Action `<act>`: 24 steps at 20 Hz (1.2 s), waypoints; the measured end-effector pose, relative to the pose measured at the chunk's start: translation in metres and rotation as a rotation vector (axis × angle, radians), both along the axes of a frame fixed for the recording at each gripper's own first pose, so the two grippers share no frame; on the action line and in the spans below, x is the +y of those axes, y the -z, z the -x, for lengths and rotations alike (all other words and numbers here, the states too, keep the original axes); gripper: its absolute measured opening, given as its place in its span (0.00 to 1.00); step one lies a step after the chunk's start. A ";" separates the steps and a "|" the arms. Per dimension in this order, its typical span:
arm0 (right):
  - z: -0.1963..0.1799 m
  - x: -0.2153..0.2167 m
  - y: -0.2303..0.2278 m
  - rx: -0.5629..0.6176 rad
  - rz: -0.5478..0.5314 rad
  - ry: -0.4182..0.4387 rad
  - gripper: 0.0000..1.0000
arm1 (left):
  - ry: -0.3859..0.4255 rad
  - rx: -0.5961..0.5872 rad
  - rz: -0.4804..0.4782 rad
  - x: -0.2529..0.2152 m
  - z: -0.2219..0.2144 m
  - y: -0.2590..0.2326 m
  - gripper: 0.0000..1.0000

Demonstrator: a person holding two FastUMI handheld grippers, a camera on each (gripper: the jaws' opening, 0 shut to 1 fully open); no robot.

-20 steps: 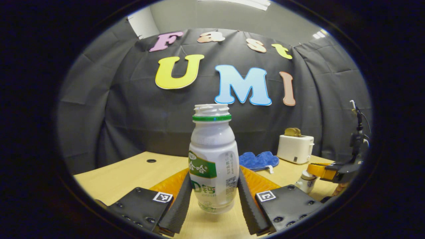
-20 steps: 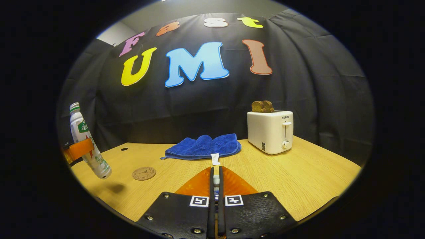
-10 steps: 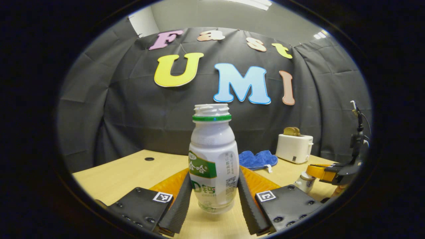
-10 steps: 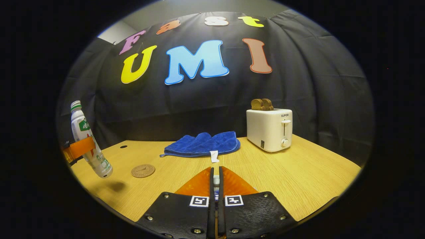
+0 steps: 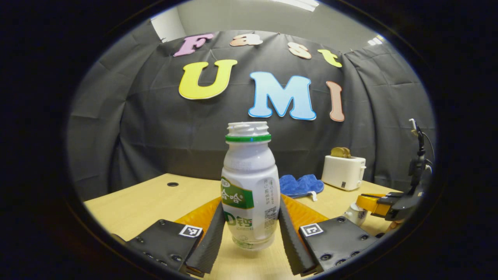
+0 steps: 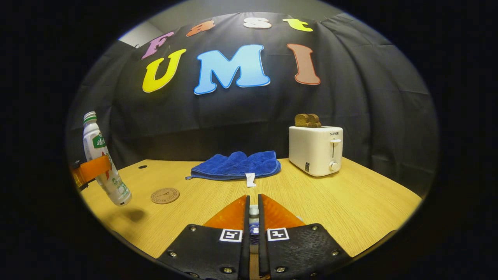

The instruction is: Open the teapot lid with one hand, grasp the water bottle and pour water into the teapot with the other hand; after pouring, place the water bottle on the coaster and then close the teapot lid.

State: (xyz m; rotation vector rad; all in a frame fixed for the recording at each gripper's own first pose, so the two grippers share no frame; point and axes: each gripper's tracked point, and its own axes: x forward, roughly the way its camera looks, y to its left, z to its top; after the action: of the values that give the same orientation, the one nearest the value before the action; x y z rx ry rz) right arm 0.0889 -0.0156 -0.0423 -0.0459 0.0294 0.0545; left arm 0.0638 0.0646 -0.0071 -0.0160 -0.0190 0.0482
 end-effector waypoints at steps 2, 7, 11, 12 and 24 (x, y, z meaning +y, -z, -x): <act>0.003 0.001 -0.001 -0.005 -0.017 -0.008 0.12 | -0.003 0.005 -0.002 0.001 -0.001 0.001 0.76; 0.013 0.000 -0.022 -0.088 -0.022 -0.004 0.59 | -0.009 0.022 -0.004 0.009 -0.015 0.004 0.80; 0.022 0.004 -0.031 -0.137 -0.008 -0.009 0.58 | -0.009 0.052 0.013 0.023 -0.039 0.007 0.80; 0.022 0.004 -0.032 -0.145 -0.003 -0.011 0.58 | -0.008 0.060 0.017 0.027 -0.047 0.006 0.76; 0.026 0.007 -0.036 -0.158 -0.014 -0.025 0.58 | 0.064 0.128 0.023 0.023 -0.146 0.023 0.80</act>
State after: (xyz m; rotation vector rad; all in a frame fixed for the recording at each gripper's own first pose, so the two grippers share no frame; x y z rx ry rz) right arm 0.0625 -0.0085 -0.0067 -0.0365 -0.1297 0.0761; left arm 0.2100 0.0872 -0.0303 -0.0364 0.1105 -0.0151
